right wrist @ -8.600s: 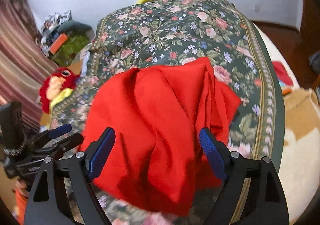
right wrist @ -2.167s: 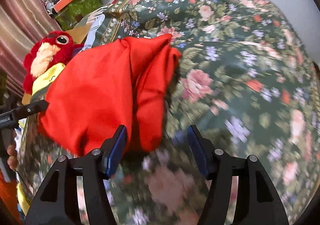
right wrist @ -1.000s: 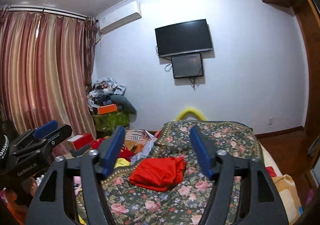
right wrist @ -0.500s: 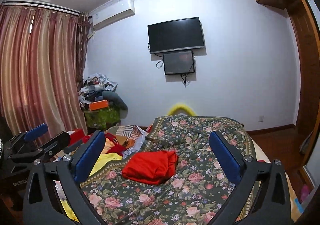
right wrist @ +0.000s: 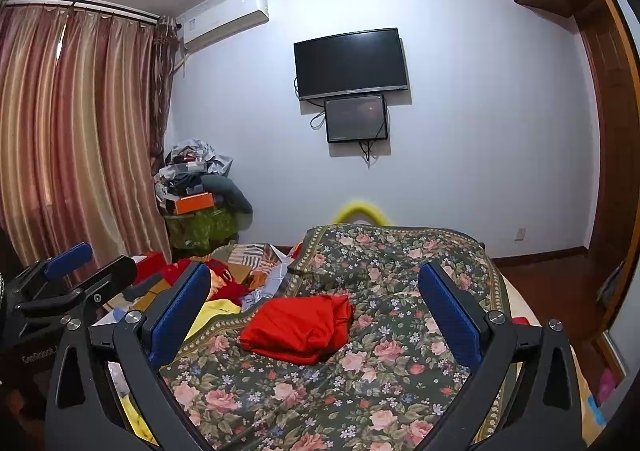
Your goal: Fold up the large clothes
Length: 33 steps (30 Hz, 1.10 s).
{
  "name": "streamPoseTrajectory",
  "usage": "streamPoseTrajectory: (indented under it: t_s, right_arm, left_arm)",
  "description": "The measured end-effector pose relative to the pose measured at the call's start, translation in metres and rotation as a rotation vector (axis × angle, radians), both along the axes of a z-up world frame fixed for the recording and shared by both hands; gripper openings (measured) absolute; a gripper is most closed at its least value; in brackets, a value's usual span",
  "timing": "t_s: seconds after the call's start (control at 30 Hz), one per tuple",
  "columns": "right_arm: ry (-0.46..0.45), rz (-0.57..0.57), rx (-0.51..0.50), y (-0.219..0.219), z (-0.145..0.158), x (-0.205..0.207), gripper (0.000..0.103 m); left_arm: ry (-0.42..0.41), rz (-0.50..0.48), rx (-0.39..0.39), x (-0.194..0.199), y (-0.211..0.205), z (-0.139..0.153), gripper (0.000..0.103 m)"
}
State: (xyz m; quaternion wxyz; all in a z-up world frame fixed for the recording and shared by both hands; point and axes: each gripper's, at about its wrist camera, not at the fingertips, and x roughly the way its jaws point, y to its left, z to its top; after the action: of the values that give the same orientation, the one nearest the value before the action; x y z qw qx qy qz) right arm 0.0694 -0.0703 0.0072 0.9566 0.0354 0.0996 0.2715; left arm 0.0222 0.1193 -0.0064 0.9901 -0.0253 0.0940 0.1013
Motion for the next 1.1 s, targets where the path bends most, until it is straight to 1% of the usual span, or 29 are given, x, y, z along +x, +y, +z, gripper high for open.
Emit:
streamPoseTrajectory:
  t_s: [0.27,0.5,0.87,1.1]
  right_arm:
    - [0.006,0.003,-0.002,-0.0007,0.0007,-0.0004,0.103]
    - [0.009,0.003,-0.001,-0.0023,0.0001,-0.0002,0.103]
    - [0.013,-0.002,-0.006,-0.0056,0.0002,0.0013,0.103]
    - [0.022,-0.007,-0.003,-0.0094,0.0001,0.0038,0.103]
  left_arm:
    - [0.004,0.001,-0.005,0.0012,0.0002,-0.0003,0.099]
    - [0.013,-0.037,-0.008,0.0027,-0.0002,0.0003,0.099]
    - [0.019,-0.043,0.002,0.0042,-0.0036,0.0004,0.099]
    - [0.027,-0.045,0.006,0.0065,-0.0037,-0.0014,0.101]
